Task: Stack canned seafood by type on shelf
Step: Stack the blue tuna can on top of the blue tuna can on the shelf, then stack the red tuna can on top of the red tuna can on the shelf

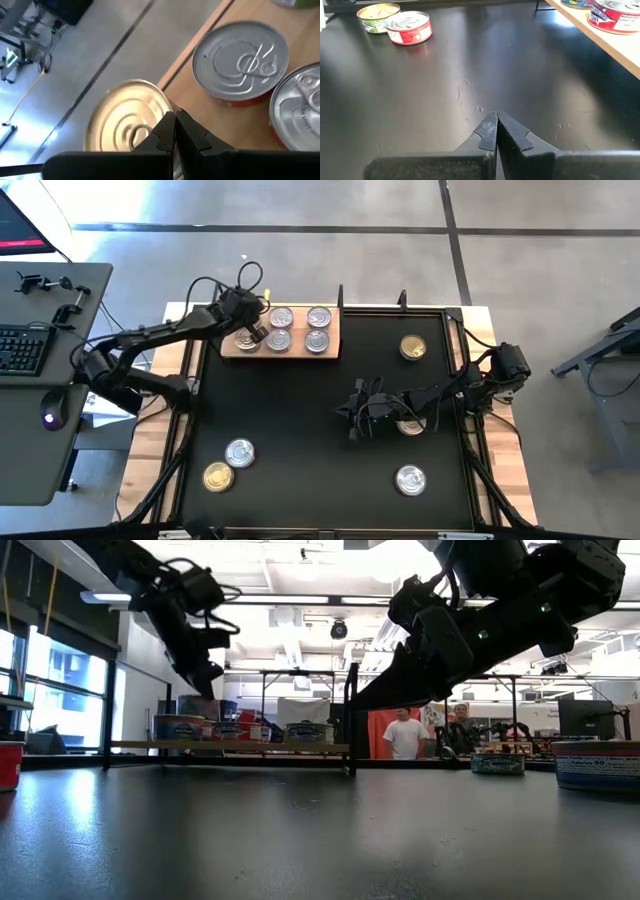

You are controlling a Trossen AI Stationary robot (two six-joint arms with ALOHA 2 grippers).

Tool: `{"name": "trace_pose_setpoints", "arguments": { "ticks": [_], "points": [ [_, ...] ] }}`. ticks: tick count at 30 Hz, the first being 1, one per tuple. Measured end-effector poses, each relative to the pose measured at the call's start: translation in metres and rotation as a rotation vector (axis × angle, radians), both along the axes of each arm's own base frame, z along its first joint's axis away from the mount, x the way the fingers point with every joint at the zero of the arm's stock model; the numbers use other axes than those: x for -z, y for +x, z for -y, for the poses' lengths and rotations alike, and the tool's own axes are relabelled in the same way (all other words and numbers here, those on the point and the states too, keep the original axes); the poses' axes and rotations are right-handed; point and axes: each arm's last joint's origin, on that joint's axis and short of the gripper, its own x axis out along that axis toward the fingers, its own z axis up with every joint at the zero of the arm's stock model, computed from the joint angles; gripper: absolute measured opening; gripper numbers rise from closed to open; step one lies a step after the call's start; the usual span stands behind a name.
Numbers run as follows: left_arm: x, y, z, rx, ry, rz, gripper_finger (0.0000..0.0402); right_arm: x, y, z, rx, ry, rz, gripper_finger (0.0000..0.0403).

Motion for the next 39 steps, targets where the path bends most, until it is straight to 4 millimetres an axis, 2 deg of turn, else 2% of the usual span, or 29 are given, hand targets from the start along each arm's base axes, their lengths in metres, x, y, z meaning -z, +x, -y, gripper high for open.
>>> {"name": "trace_pose_setpoints", "arguments": {
  "ticks": [4,8,16,22,25,28,30,32,35,39],
  "points": [
    [0.004,0.002,-0.001,-0.017,-0.015,-0.008,0.0003,0.000,0.000,0.000,0.000,-0.001,-0.001,0.0000],
    [0.001,0.001,0.004,-0.003,-0.022,-0.006,0.0024,0.000,0.000,0.000,0.000,0.000,-0.002,0.0000],
    [-0.025,-0.013,0.023,0.009,0.022,0.053,0.0075,0.000,0.000,0.000,-0.002,-0.004,-0.005,0.0000],
    [-0.050,-0.018,0.049,0.067,0.042,0.231,0.0087,0.000,0.000,0.000,0.000,0.000,-0.004,0.0000],
    [-0.061,-0.014,0.073,0.207,-0.018,0.354,0.0081,0.000,0.000,0.000,0.001,0.001,-0.004,0.0000],
    [-0.065,-0.004,0.111,0.465,-0.123,0.390,0.0067,0.000,0.000,0.000,0.002,0.003,-0.004,0.0000],
    [-0.059,0.002,0.143,0.620,-0.193,0.324,0.0053,0.000,0.000,0.000,0.002,0.003,-0.004,0.0000],
    [-0.046,0.005,0.176,0.697,-0.248,0.211,0.0036,0.000,0.000,0.000,0.002,0.003,-0.004,0.0000],
    [-0.025,0.000,0.220,0.672,-0.342,0.063,0.0013,0.000,0.000,0.000,0.002,0.003,-0.003,0.0000],
    [0.001,-0.018,0.266,0.499,-0.588,-0.066,0.0003,0.000,0.000,0.000,0.002,0.003,-0.003,0.0000]
  ]
}}
